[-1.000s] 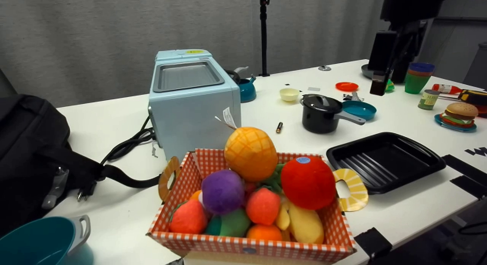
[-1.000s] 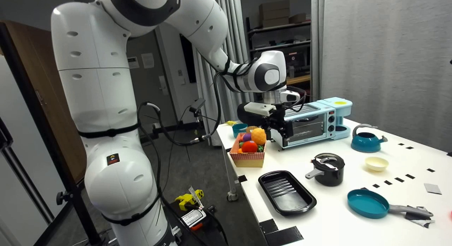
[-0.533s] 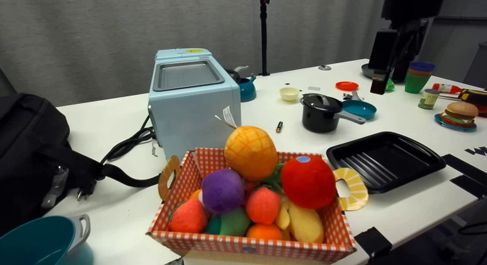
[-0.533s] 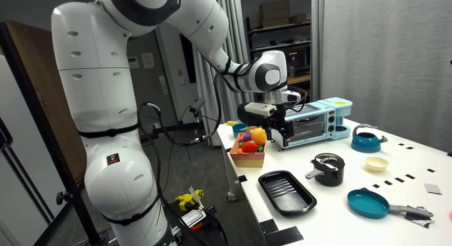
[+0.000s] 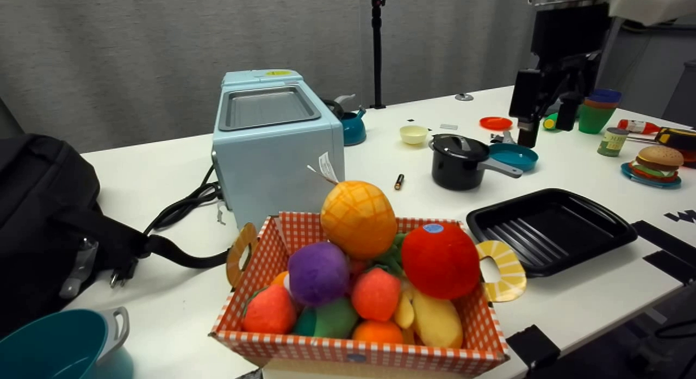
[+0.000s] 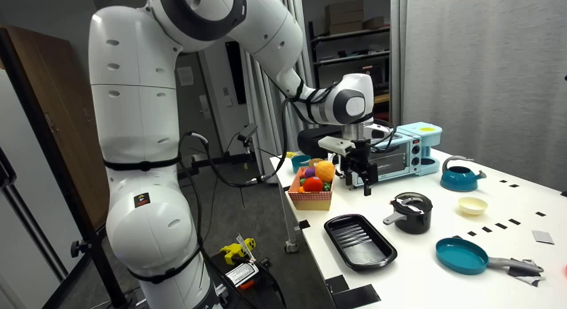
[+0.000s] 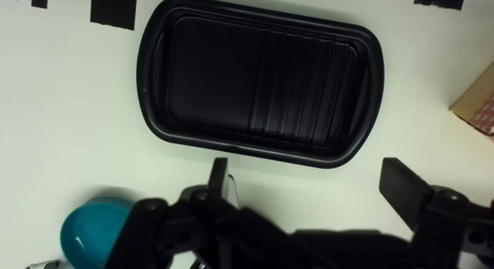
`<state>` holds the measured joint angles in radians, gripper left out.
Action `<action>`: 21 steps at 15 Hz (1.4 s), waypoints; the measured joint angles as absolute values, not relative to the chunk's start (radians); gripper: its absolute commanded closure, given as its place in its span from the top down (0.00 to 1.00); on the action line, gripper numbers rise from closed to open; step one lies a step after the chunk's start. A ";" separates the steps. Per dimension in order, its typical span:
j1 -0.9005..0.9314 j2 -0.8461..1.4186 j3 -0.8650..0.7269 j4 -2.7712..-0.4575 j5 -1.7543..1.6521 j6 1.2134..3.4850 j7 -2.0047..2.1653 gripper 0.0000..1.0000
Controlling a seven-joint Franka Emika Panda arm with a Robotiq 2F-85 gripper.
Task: Remove the lid from the black pot and place it on the blue pan
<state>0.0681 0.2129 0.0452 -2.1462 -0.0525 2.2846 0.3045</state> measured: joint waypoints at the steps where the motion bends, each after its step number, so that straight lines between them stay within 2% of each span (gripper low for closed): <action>1: 0.068 0.235 0.034 -2.130 -0.053 2.285 0.317 1.00; 11: 0.059 0.433 -0.056 -1.905 -0.031 2.304 0.411 1.00; 21: 0.055 0.553 -0.095 -1.776 0.018 2.397 0.538 1.00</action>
<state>0.0546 0.5527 -0.0948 -1.7756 0.0176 2.3966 0.5379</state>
